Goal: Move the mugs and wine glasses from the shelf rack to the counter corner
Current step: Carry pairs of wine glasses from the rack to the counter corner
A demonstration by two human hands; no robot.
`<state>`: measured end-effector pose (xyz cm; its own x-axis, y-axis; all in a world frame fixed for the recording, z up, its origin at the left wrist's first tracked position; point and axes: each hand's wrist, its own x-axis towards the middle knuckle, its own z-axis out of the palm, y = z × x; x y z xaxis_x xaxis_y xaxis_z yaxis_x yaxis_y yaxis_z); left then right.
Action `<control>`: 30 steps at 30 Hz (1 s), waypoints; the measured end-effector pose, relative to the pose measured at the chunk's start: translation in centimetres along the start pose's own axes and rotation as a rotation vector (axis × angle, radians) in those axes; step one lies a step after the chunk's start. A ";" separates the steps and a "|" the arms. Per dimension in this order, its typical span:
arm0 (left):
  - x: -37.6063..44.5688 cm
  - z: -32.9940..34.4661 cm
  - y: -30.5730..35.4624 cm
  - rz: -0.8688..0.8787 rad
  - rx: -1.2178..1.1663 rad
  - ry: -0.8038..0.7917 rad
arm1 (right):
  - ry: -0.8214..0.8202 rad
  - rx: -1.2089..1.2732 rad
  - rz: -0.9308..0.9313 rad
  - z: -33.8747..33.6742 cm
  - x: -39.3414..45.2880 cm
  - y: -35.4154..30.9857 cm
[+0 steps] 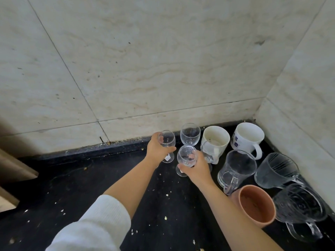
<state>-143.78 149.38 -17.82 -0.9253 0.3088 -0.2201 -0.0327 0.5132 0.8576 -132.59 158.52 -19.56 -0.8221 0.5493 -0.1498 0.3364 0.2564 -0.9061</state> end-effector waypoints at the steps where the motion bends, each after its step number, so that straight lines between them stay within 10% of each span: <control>1: 0.1 0.1 0.0 -0.015 -0.025 0.018 | 0.007 0.005 -0.004 0.1 0.1 -0.1; 23: -0.5 -2.0 -1.5 0.068 0.016 -0.165 | -0.039 -0.162 -0.047 -0.8 -1.5 -1.7; 30: -4.6 -7.3 -2.7 0.179 0.296 0.053 | 0.043 -0.593 -0.217 -0.4 -3.5 -5.9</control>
<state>-142.20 140.67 -15.72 -0.9252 0.3765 -0.0475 0.2352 0.6671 0.7068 -131.50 155.44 -13.54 -0.8852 0.4636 0.0400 0.3715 0.7558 -0.5392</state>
